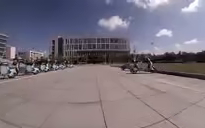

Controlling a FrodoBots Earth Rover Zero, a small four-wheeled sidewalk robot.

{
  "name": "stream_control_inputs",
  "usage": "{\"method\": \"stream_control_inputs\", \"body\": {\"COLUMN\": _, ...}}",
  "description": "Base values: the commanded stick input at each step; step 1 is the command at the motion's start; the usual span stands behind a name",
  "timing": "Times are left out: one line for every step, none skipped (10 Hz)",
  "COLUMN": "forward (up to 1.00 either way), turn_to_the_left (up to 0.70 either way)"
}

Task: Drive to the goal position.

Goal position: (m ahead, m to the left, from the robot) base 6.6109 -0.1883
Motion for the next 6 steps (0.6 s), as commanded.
{"method": "stream_control_inputs", "body": {"forward": 0.70, "turn_to_the_left": 0.00}}
{"method": "stream_control_inputs", "body": {"forward": 0.70, "turn_to_the_left": 0.00}}
{"method": "stream_control_inputs", "body": {"forward": 0.70, "turn_to_the_left": 0.00}}
{"method": "stream_control_inputs", "body": {"forward": 0.70, "turn_to_the_left": 0.00}}
{"method": "stream_control_inputs", "body": {"forward": 0.70, "turn_to_the_left": 0.00}}
{"method": "stream_control_inputs", "body": {"forward": 0.70, "turn_to_the_left": 0.00}}
